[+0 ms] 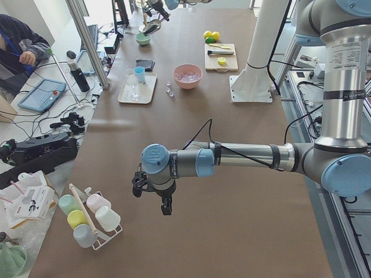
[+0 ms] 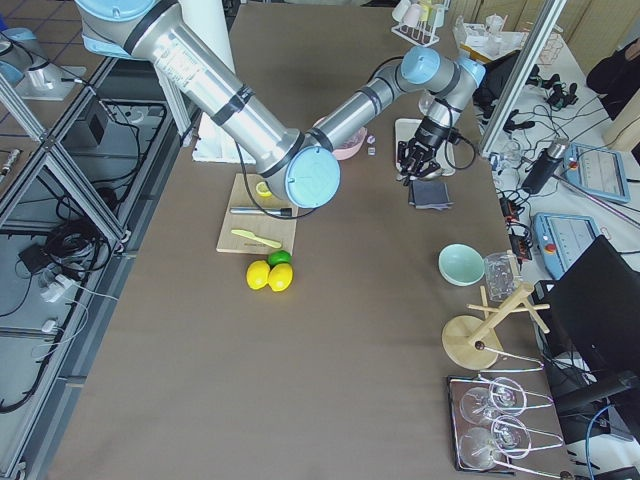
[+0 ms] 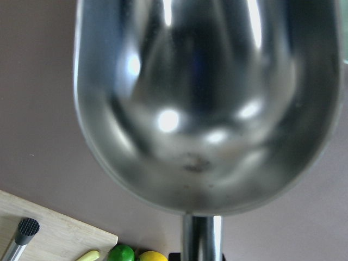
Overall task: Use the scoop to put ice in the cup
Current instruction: 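Carry the empty scoop back toward its starting spot beside the bowl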
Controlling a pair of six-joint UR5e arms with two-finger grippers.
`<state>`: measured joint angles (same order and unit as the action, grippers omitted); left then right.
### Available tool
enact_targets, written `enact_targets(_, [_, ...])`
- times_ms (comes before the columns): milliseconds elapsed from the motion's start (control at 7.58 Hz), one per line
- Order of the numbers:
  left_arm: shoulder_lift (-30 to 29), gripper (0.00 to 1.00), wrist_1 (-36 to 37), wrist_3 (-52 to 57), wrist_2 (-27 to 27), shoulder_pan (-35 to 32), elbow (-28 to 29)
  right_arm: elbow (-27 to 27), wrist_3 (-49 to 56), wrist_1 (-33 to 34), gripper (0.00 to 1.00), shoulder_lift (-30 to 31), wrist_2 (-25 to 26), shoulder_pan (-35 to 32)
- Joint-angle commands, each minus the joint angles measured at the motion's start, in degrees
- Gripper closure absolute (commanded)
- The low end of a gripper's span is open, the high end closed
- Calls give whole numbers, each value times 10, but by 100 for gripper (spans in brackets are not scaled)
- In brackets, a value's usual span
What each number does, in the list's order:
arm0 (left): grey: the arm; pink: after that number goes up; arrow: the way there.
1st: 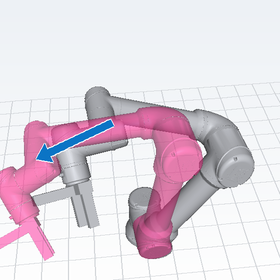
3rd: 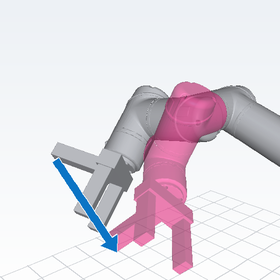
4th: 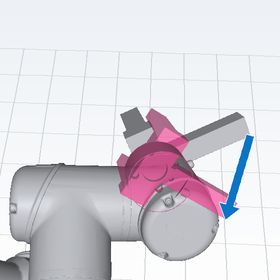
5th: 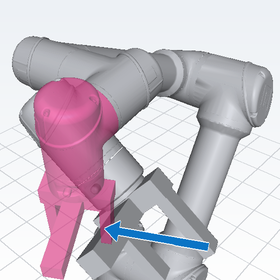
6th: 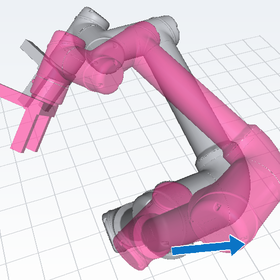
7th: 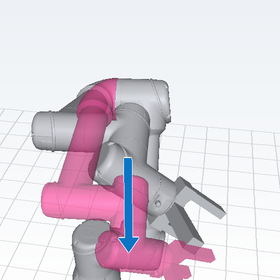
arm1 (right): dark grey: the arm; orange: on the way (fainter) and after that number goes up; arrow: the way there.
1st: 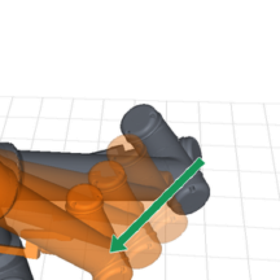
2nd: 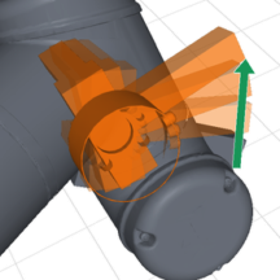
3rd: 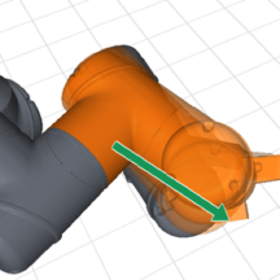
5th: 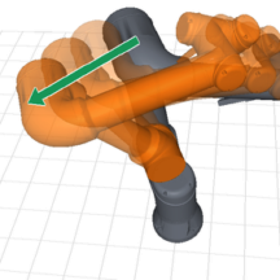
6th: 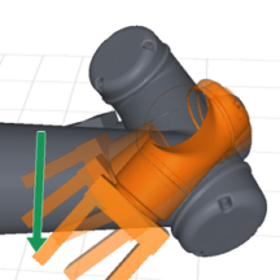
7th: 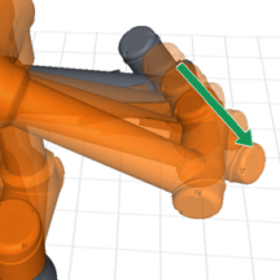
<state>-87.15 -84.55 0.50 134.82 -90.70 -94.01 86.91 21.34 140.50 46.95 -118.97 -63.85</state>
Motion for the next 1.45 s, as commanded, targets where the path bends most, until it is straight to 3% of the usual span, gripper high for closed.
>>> enact_targets(0, [-1,2,0,-1,0,1,1,164,-208,-63,100,155,-53,-2])
enact_targets(396, [-4,2,0,-1,-1,3,10,240,-278,-90,100,271,-93,-5])
enact_targets(527, [-3,2,0,-1,-1,3,10,245,-311,-168,100,327,-111,-6])
enact_targets(923, [-4,2,0,2,-1,5,10,149,-409,-423,100,414,-151,-5])
enact_targets(1319, [-3,2,1,4,-1,5,9,35,-468,-582,100,414,-165,19])
